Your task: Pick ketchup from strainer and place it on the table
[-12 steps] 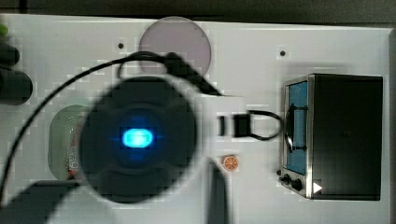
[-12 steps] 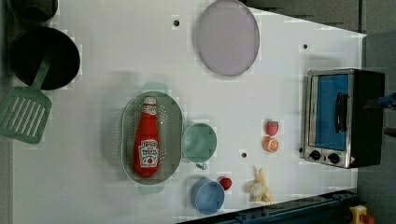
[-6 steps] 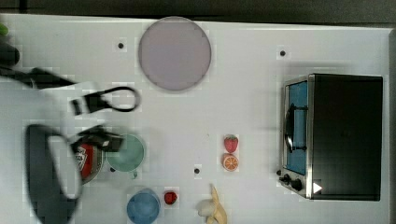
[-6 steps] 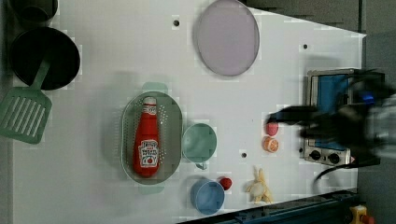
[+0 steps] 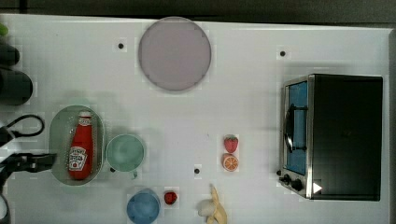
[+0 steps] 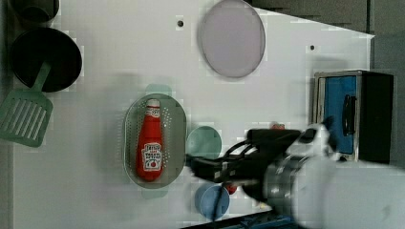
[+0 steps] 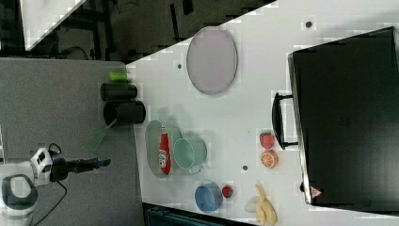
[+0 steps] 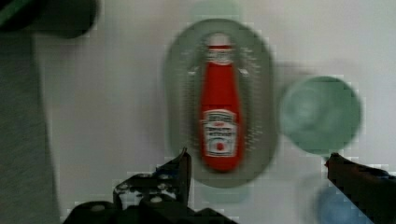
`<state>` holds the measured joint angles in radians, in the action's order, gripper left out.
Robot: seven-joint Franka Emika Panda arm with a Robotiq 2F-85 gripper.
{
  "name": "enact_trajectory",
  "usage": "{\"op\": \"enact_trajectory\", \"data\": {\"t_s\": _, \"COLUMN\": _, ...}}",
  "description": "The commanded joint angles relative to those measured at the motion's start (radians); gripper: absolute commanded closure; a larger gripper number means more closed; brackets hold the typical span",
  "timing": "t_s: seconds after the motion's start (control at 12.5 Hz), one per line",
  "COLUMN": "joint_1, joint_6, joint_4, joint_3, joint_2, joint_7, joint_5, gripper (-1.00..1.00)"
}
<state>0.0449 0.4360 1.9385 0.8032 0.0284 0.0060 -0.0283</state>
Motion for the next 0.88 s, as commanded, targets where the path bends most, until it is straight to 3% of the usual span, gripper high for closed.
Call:
{"op": "enact_trajectory", "data": {"t_s": 0.08, "joint_1": 0.026, "joint_6": 0.160, "joint_4": 0.122, "joint_3": 0.015, "joint_2": 0.076, "joint_7": 0.044, "joint_5": 0.033, "gripper": -1.00}}
{"op": "enact_trajectory", "data": {"t_s": 0.48, "joint_1": 0.010, "joint_6": 0.451, "joint_4": 0.307, "joint_3": 0.016, "joint_2": 0.186, "joint_7": 0.115, "joint_5": 0.161, "gripper": -1.00}}
{"op": "enact_trajectory", "data": {"t_s": 0.88, "joint_1": -0.001, "joint_6": 0.575, "joint_4": 0.326, "joint_3": 0.006, "joint_2": 0.365, "joint_7": 0.222, "joint_5": 0.250, "gripper": -1.00}}
